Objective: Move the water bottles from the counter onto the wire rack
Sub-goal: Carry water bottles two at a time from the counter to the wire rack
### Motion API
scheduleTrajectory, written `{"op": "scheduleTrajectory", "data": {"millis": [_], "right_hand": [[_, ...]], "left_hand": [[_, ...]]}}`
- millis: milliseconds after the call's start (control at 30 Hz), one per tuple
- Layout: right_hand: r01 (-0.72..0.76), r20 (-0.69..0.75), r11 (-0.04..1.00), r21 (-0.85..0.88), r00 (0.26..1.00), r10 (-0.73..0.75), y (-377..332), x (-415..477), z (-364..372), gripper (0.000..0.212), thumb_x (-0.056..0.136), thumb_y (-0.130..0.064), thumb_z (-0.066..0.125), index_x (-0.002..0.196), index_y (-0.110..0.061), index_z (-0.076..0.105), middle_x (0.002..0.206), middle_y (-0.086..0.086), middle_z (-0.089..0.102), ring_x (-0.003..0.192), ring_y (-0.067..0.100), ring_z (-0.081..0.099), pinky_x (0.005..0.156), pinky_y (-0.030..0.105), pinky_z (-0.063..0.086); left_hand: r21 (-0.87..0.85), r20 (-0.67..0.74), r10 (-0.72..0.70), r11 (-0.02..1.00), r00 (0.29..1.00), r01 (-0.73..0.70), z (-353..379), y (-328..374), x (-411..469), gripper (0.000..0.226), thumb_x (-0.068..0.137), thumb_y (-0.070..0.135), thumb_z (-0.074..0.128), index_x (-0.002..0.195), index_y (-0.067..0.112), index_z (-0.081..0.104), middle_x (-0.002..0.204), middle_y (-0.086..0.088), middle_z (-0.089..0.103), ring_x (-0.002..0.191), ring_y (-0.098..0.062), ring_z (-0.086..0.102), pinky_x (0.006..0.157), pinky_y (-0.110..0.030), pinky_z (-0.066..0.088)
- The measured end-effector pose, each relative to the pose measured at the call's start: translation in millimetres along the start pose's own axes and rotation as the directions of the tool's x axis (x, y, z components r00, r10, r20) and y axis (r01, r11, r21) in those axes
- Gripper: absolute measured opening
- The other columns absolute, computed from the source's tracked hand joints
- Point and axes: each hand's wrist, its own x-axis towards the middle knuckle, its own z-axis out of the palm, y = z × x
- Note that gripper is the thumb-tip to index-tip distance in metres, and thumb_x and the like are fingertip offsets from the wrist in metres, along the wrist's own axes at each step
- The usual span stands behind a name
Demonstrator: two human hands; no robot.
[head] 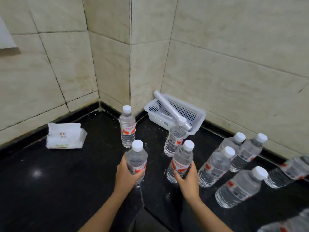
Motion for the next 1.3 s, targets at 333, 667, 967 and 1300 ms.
{"op": "scheduleTrajectory", "data": {"millis": [333, 667, 967, 1300], "right_hand": [[-0.157, -0.221, 0.950, 0.269, 0.950, 0.219, -8.4, 12.7, 40.0, 0.095, 0.057, -0.014, 0.085, 0.135, -0.016, 0.030, 0.130, 0.011, 0.051, 0.120, 0.028, 0.049, 0.105, 0.047, 0.039], [-0.230, -0.120, 0.947, 0.224, 0.958, 0.261, -14.7, 38.4, 21.9, 0.072, 0.065, -0.019, 0.080, 0.124, -0.013, 0.039, 0.106, 0.008, 0.061, 0.099, 0.029, 0.060, 0.088, 0.038, 0.047], [-0.208, -0.054, 0.954, 0.218, 0.973, 0.225, 9.0, 1.3, -4.5, 0.069, 0.046, -0.036, 0.074, 0.108, -0.024, 0.046, 0.101, 0.001, 0.065, 0.092, 0.023, 0.063, 0.087, 0.041, 0.051], [-0.279, -0.113, 0.934, 0.223, 0.944, 0.309, 60.2, -78.2, -82.8, 0.061, 0.042, -0.035, 0.073, 0.098, -0.031, 0.048, 0.096, -0.004, 0.066, 0.093, 0.016, 0.064, 0.085, 0.030, 0.050]], "left_hand": [[-0.107, 0.109, -0.030, 0.993, 0.994, 0.042, -5.2, 4.6, 9.4, 0.065, 0.061, 0.014, 0.082, 0.107, 0.032, 0.039, 0.106, 0.003, 0.058, 0.101, -0.018, 0.058, 0.087, -0.029, 0.046], [-0.085, 0.168, 0.007, 0.996, 0.986, 0.007, -9.9, 7.1, 11.9, 0.069, 0.061, 0.012, 0.082, 0.109, 0.032, 0.038, 0.105, 0.004, 0.058, 0.098, -0.016, 0.057, 0.084, -0.026, 0.043], [-0.064, 0.192, 0.050, 0.997, 0.980, -0.038, 0.8, 11.9, 18.4, 0.062, 0.061, 0.009, 0.081, 0.106, 0.028, 0.043, 0.103, -0.001, 0.059, 0.098, -0.022, 0.057, 0.094, -0.039, 0.046], [-0.097, 0.546, 0.138, 0.990, 0.826, -0.101, 76.4, 34.6, -31.7, 0.051, 0.058, 0.000, 0.082, 0.089, 0.028, 0.052, 0.090, 0.005, 0.065, 0.087, -0.019, 0.062, 0.078, -0.030, 0.046]]}}
